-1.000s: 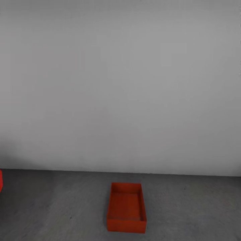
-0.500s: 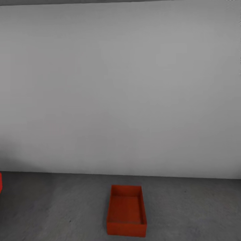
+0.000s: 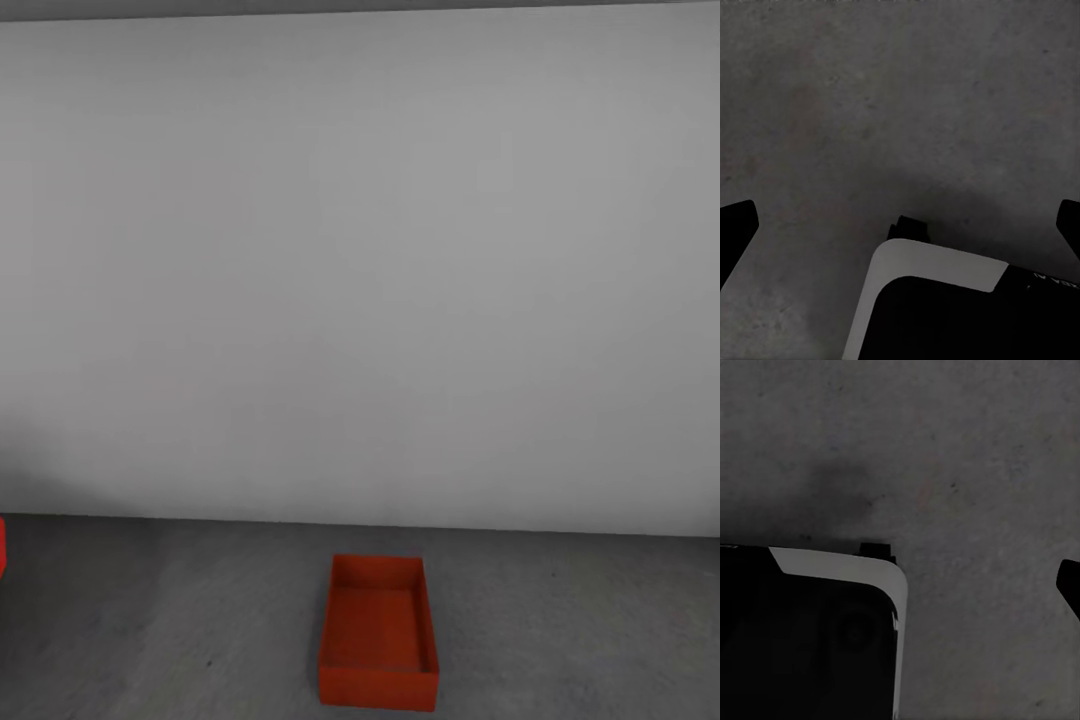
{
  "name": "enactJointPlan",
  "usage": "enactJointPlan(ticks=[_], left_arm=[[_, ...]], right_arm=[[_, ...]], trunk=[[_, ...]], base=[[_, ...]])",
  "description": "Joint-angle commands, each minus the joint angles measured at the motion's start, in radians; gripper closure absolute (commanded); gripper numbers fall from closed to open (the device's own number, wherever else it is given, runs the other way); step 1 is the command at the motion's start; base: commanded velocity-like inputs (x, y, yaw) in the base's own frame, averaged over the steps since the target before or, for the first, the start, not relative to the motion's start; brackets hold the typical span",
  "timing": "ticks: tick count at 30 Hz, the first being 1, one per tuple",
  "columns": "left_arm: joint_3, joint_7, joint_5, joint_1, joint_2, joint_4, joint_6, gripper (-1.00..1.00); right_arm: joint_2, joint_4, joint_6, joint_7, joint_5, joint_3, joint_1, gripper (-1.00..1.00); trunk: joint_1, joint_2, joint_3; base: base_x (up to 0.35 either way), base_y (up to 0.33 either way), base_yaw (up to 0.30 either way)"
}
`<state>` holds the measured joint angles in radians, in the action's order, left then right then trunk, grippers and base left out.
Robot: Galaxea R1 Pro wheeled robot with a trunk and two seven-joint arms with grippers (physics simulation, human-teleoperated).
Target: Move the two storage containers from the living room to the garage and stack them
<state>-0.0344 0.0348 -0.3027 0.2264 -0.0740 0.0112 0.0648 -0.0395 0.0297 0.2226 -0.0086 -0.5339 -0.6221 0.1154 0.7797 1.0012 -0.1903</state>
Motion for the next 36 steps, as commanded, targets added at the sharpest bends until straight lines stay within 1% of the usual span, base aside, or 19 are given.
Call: enactJointPlan(ticks=[1,11,15,36], left_arm=[[-0.004,0.002,-0.005,0.001,0.0,0.0,0.003,-1.0],[-0.004,0.002,-0.005,0.001,0.0,0.0,0.003,-1.0],[-0.004,0.002,-0.004,0.001,0.0,0.0,0.003,-1.0],[-0.004,0.002,-0.005,0.001,0.0,0.0,0.003,-1.0]], right_arm=[[0.001,0.003,0.004,-0.001,-0.005,-0.008,0.001,-1.0],[-0.001,0.003,0.011,-0.003,-0.012,-0.006,0.001,-1.0],[-0.002,0.003,0.012,-0.003,-0.014,-0.005,0.001,-1.0],[0.0,0.003,0.012,-0.004,-0.015,-0.004,0.001,-1.0]], trunk=[[0.0,0.001,-0.001],[0.0,0.001,-0.001],[0.0,0.001,-0.001],[0.0,0.001,-0.001]], base=[[0.0,0.0,0.0],[0.0,0.0,0.0],[0.0,0.0,-0.108],[0.0,0.0,-0.275]])
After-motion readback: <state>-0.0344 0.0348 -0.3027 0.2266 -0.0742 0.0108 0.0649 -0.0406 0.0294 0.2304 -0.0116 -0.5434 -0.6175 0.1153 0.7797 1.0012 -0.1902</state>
